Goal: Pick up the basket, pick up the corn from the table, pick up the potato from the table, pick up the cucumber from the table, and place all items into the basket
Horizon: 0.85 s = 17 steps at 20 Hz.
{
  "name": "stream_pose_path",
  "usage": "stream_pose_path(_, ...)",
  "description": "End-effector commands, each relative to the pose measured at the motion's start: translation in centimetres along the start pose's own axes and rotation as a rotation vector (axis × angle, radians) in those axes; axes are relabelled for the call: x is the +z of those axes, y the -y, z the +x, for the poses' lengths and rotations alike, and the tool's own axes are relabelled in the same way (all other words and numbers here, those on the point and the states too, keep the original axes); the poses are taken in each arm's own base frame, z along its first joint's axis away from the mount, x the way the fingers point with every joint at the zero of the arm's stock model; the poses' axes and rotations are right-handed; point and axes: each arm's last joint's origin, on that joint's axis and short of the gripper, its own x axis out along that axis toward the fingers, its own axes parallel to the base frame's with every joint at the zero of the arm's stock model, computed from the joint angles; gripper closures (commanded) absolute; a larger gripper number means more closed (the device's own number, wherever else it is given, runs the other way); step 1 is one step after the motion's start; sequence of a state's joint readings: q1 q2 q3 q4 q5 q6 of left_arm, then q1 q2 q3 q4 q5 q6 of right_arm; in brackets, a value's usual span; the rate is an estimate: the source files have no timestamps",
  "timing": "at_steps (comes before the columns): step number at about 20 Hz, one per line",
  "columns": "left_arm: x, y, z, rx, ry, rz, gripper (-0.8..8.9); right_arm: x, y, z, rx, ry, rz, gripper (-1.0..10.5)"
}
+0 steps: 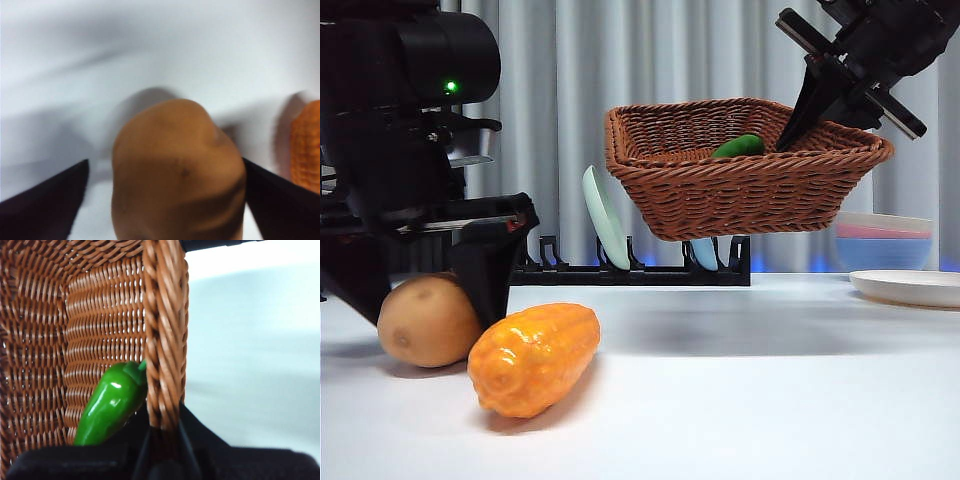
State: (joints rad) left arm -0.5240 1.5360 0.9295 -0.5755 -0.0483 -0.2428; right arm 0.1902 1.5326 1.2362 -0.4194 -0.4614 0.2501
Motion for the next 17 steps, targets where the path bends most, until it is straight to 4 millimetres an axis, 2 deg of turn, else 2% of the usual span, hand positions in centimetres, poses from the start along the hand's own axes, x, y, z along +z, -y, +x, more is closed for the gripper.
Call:
stream_pose_path(1, -0.2, 0.1, 0.2, -0.004, -0.006, 0.051, 8.22, 0.3, -0.1, -0.1, 0.015, 0.015, -0.006, 9.6)
stream_pose_path(4, -0.7, 0.4, -1.6, -0.029, -0.004, 0.072, 8.22, 0.3, -0.1, -0.1, 0.015, 0.016, -0.006, 9.6)
stream_pose_path(6, -2.0, 0.8, -4.9, -0.053, 0.016, 0.104, 8.22, 0.3, -0.1, -0.1, 0.015, 0.016, -0.007, 9.6)
stream_pose_path(8, -3.9, 1.0, -9.2, -0.095, 0.089, 0.099, 8.22, 0.3, -0.2, -0.1, 0.015, 0.015, -0.007, 9.6)
stream_pose_path(9, -4.9, 0.9, -11.6, -0.139, 0.163, 0.063, 8.22, 0.3, -0.2, -0.1, 0.015, 0.015, -0.007, 9.6)
stream_pose_path(11, -6.2, 0.7, -15.2, -0.23, 0.336, -0.007, 8.22, 0.3, -0.2, 0.0, 0.016, 0.015, -0.008, 9.6)
stream_pose_path(12, -6.3, 0.7, -16.3, -0.268, 0.412, -0.029, 8.22, 0.3, -0.3, 0.0, 0.018, 0.014, -0.011, 9.6)
stream_pose_path(14, -5.5, 0.8, -17.9, -0.316, 0.527, -0.051, 8.22, 0.2, -0.6, 0.2, 0.025, 0.009, -0.016, 9.6)
stream_pose_path(17, -2.0, 2.1, -18.6, -0.303, 0.635, -0.003, 8.22, 0.0, -1.4, 0.5, 0.043, -0.005, -0.03, 9.6)
